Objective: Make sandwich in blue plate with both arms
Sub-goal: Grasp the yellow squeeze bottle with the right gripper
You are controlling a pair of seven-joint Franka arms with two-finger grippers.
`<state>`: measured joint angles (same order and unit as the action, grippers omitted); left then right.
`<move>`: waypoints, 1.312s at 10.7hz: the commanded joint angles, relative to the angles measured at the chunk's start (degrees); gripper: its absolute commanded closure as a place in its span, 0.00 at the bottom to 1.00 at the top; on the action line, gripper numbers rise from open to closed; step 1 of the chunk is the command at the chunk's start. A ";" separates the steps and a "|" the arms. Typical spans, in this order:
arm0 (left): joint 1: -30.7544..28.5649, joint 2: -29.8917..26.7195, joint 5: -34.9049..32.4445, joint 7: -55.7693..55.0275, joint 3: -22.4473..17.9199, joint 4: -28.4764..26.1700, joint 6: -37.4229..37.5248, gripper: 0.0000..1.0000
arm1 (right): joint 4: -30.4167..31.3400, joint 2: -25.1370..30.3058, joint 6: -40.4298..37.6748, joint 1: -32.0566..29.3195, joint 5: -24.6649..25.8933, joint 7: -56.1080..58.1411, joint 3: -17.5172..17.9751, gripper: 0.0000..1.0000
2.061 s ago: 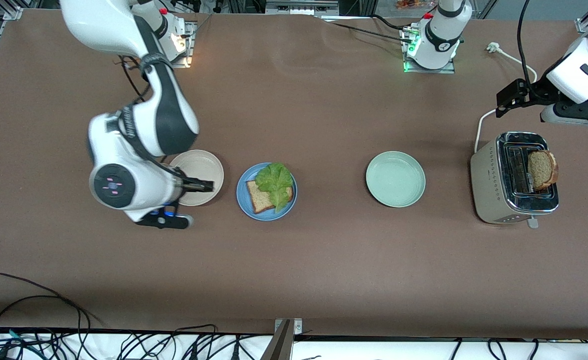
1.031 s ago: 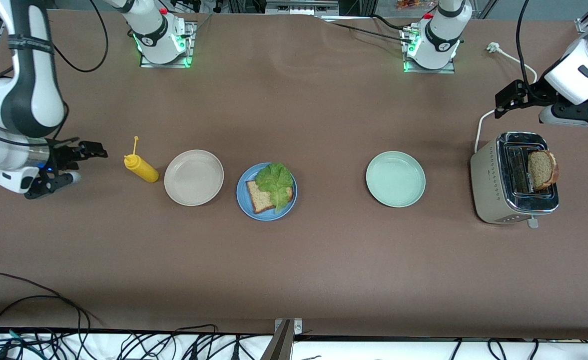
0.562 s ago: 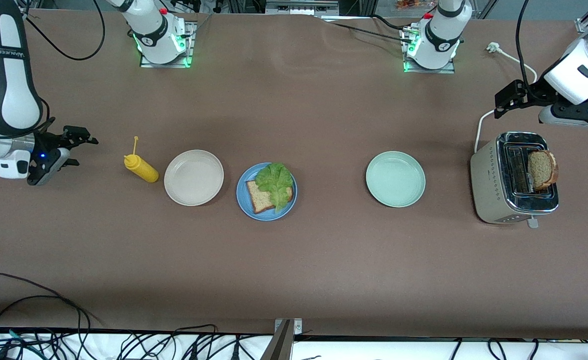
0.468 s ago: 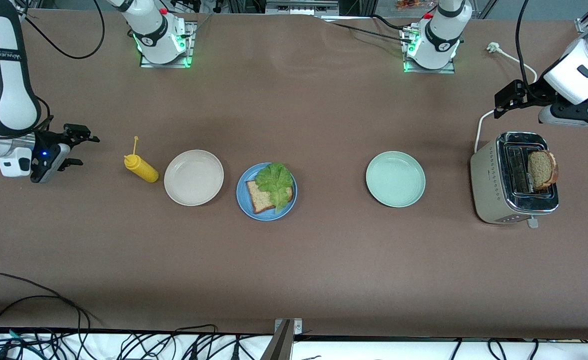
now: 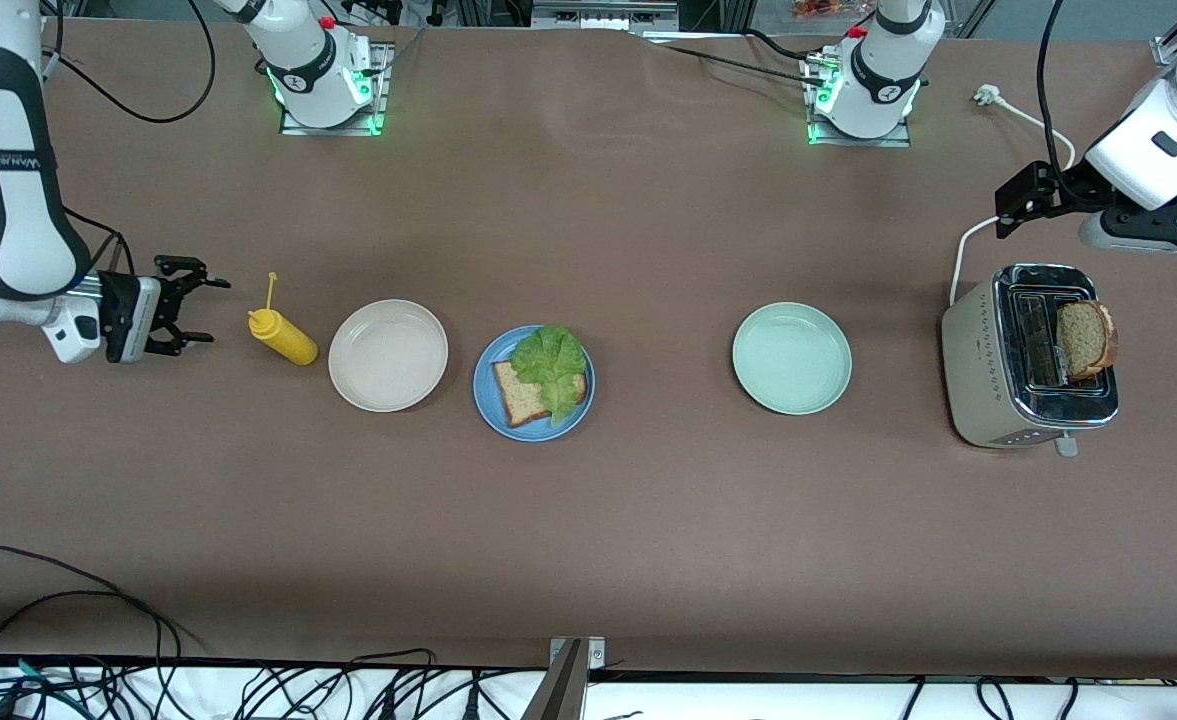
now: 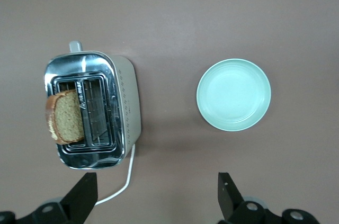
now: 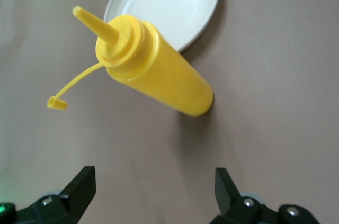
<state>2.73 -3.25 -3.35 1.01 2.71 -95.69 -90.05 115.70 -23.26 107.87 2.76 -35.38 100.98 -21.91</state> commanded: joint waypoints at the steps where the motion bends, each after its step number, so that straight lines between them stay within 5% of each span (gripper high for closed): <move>1: 2.63 -0.09 -1.93 0.40 -0.07 1.02 -0.39 0.00 | -0.21 -3.63 -3.00 -1.97 -8.89 11.06 0.82 0.00; 5: 1.23 0.09 1.23 -0.39 -0.16 0.94 -0.39 0.00 | -0.39 -6.71 -7.14 -1.97 -17.85 22.56 0.82 0.00; 11: -0.36 0.09 2.21 -0.48 -0.16 0.59 -0.31 0.00 | -0.56 -8.03 -8.64 -1.45 -23.68 28.84 1.78 0.01; 12: -0.62 0.09 2.12 -0.48 -0.24 0.50 -0.31 0.00 | -0.82 -8.03 -8.20 -1.36 -23.77 28.84 2.65 0.12; 14: -0.71 0.09 2.21 -0.48 -0.24 0.33 -0.39 0.00 | -1.53 -8.21 -7.94 -1.36 -23.77 28.23 3.36 0.67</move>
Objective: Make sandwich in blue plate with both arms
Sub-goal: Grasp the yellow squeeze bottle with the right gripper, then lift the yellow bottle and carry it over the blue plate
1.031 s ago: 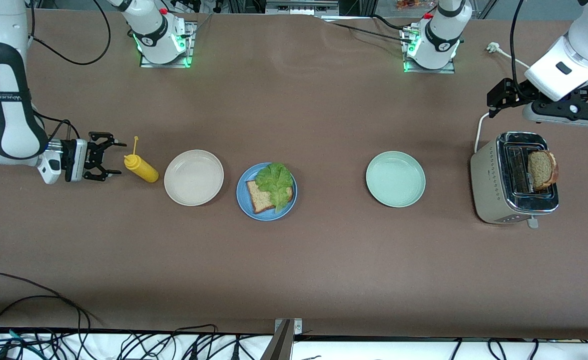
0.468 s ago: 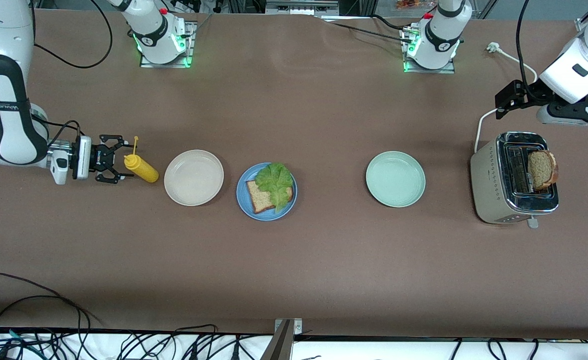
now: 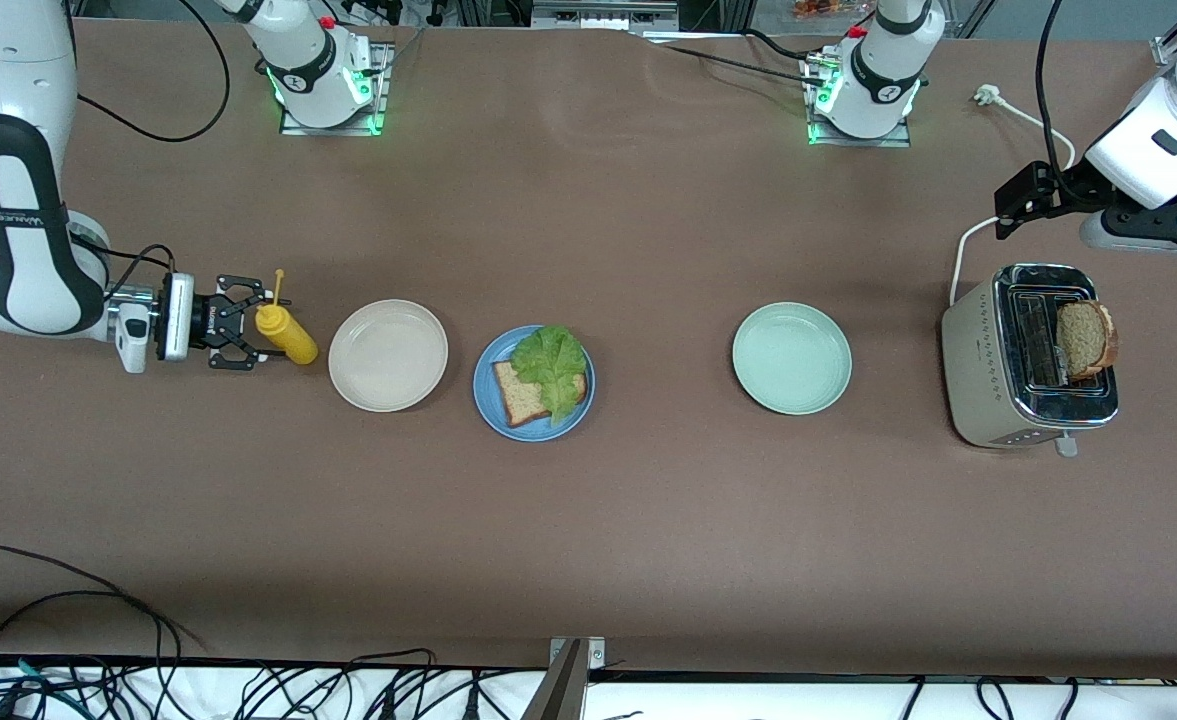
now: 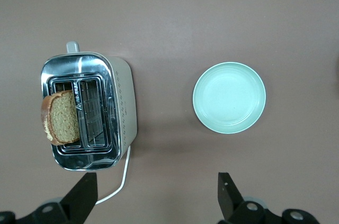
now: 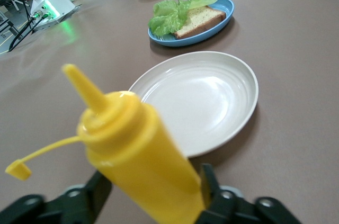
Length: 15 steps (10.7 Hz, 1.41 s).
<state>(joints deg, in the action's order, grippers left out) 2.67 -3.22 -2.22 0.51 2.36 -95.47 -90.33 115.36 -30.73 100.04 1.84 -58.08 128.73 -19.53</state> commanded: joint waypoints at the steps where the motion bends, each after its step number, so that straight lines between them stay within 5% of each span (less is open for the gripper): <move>1: -0.73 0.06 1.08 0.02 0.10 0.11 -0.11 0.00 | -1.62 -0.74 0.06 -0.35 -0.99 -0.40 1.07 0.82; 5: -1.43 0.24 2.74 0.02 0.10 0.11 -0.11 0.00 | -4.95 -0.13 1.21 1.41 3.03 -9.26 1.07 0.89; 7: -1.53 0.24 2.66 0.02 0.02 0.11 -0.11 0.00 | -11.00 0.22 0.33 2.55 13.03 -21.44 1.16 0.89; 11: -1.26 0.32 1.96 0.02 0.10 0.28 -0.03 0.00 | -21.72 2.78 -3.43 3.17 31.93 -41.76 7.74 0.89; 15: -1.26 0.85 1.87 0.02 0.10 0.63 -0.03 0.00 | -35.78 0.24 -17.05 9.22 42.59 -53.04 7.93 0.89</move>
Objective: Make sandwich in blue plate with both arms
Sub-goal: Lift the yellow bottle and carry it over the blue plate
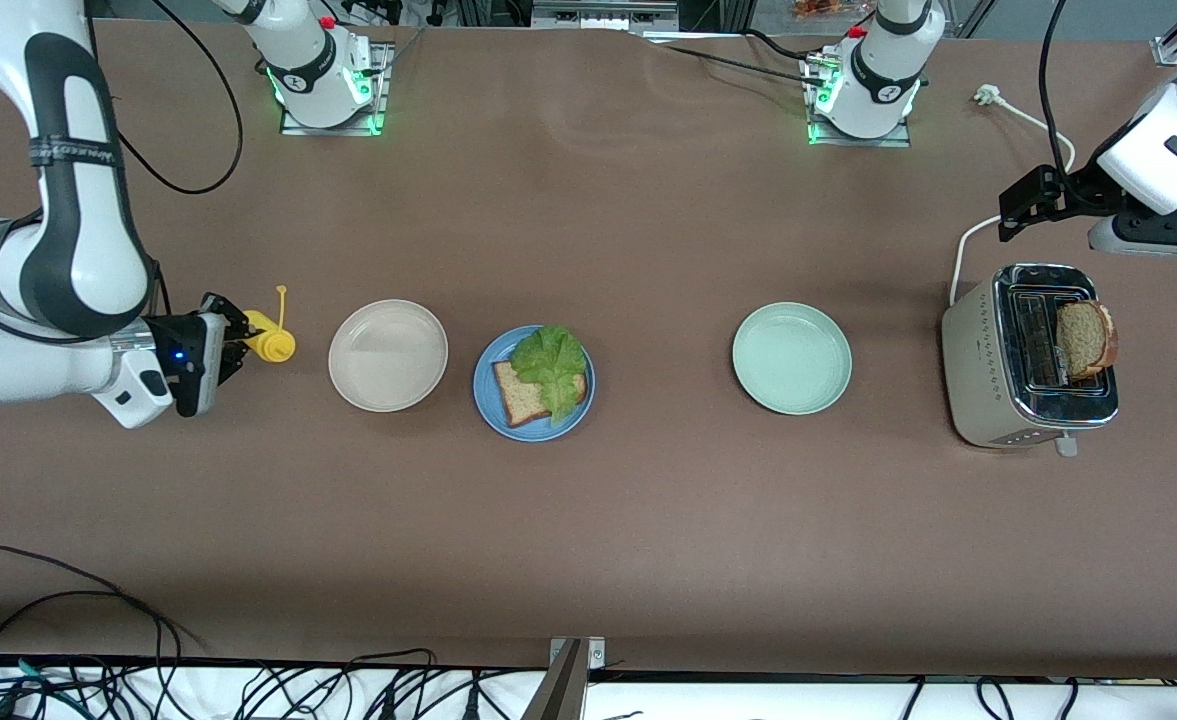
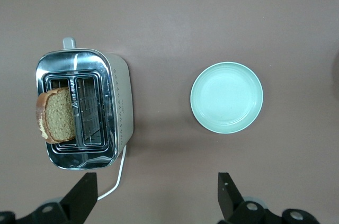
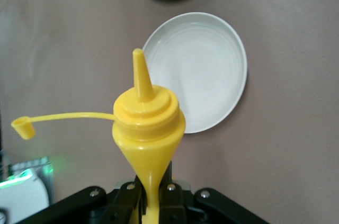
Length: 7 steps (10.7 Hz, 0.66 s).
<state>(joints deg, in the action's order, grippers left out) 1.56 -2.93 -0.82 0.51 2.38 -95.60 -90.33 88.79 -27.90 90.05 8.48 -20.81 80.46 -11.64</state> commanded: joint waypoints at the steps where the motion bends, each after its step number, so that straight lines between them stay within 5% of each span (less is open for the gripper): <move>1: -0.24 0.55 0.47 0.02 0.08 0.76 -0.02 0.00 | -10.64 -2.86 -7.61 5.55 9.86 -7.83 -0.05 0.88; 7: -0.15 0.55 0.65 0.02 0.08 0.76 -0.02 0.00 | -12.32 -6.28 -7.52 25.78 33.70 -25.16 -0.05 0.88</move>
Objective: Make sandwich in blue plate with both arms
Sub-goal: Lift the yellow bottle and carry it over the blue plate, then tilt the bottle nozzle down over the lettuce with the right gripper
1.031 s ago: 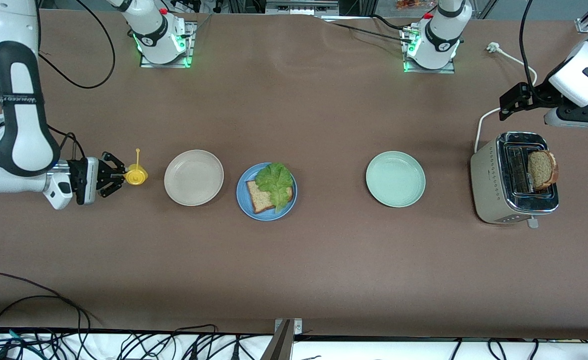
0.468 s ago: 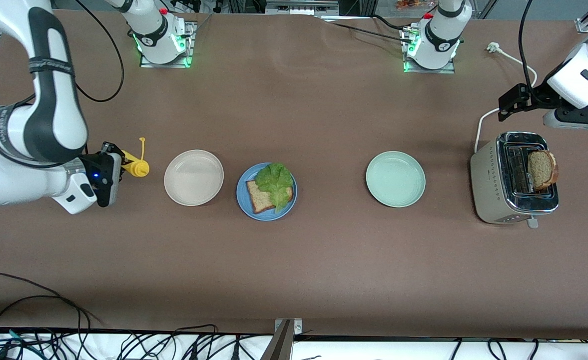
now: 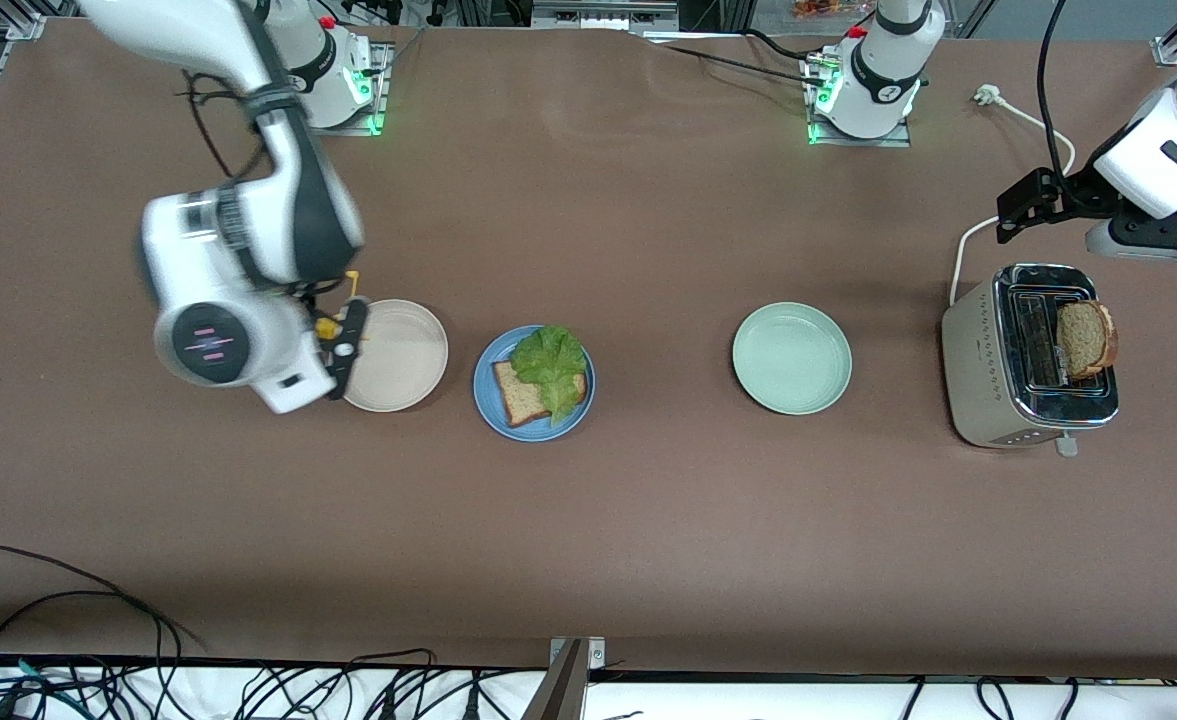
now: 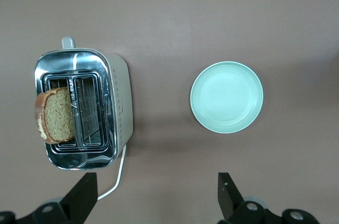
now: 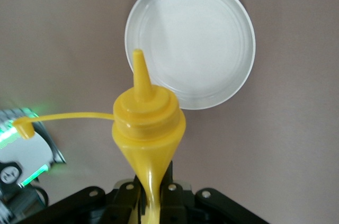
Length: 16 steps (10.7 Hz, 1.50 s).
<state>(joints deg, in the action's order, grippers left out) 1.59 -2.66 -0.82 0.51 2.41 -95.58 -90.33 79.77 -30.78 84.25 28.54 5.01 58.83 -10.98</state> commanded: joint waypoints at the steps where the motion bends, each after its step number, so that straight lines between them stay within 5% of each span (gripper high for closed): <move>1: -0.18 0.28 0.65 0.02 0.05 0.75 -0.02 0.00 | -3.39 -4.97 -1.81 7.65 10.26 -4.77 -0.79 0.88; 4: -0.18 0.28 0.65 0.02 0.05 0.75 -0.02 0.00 | -4.00 -6.74 -1.81 13.19 17.02 -9.52 -0.80 0.87; 9: -0.09 0.37 0.56 0.02 0.05 0.83 -0.02 0.00 | -8.49 -12.98 -1.90 25.50 36.10 -9.44 -0.88 0.86; 16: -0.01 0.37 0.56 0.02 0.05 0.75 -0.02 0.00 | -9.10 -13.87 -1.72 25.95 36.56 -9.70 -0.97 0.86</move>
<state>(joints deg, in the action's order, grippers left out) 1.62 -2.54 -0.82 0.51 2.42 -95.53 -90.33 73.29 -43.27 83.83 54.47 40.39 48.81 -11.93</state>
